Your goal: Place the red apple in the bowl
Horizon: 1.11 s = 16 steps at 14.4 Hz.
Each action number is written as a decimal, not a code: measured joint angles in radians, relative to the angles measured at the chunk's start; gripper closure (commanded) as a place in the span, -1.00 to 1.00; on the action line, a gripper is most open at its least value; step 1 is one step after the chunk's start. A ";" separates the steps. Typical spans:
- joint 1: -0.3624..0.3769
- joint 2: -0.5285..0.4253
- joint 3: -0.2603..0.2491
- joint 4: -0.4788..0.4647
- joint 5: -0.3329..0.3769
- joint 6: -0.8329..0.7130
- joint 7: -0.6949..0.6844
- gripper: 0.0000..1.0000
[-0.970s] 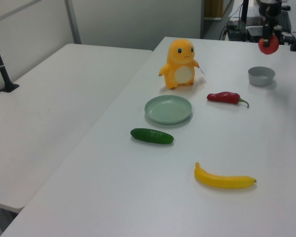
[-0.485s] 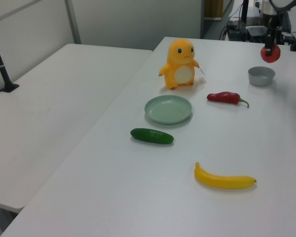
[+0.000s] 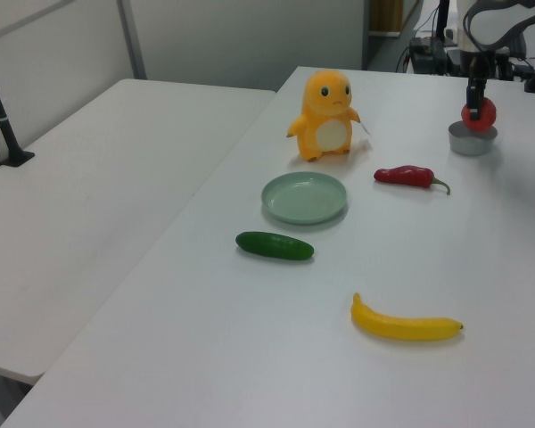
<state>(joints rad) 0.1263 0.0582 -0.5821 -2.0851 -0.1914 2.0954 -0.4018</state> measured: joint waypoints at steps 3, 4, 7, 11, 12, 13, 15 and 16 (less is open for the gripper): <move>0.000 0.015 0.000 0.002 0.001 0.000 0.000 -0.92; 0.000 0.016 0.000 0.002 0.001 0.000 0.000 -1.00; 0.000 0.016 0.000 0.004 0.001 0.000 0.000 -1.00; 0.000 0.016 0.002 0.035 0.014 0.000 0.000 -1.00; 0.000 0.014 0.004 0.042 0.027 0.000 0.000 -1.00; 0.001 0.009 0.009 0.054 0.044 0.000 0.000 -1.00; 0.008 -0.007 0.020 0.092 0.089 -0.011 0.000 -1.00; 0.008 -0.018 0.033 0.117 0.118 -0.032 0.001 -1.00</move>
<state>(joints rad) 0.1342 0.0402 -0.5487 -1.9679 -0.0735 2.0636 -0.4011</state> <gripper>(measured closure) 0.000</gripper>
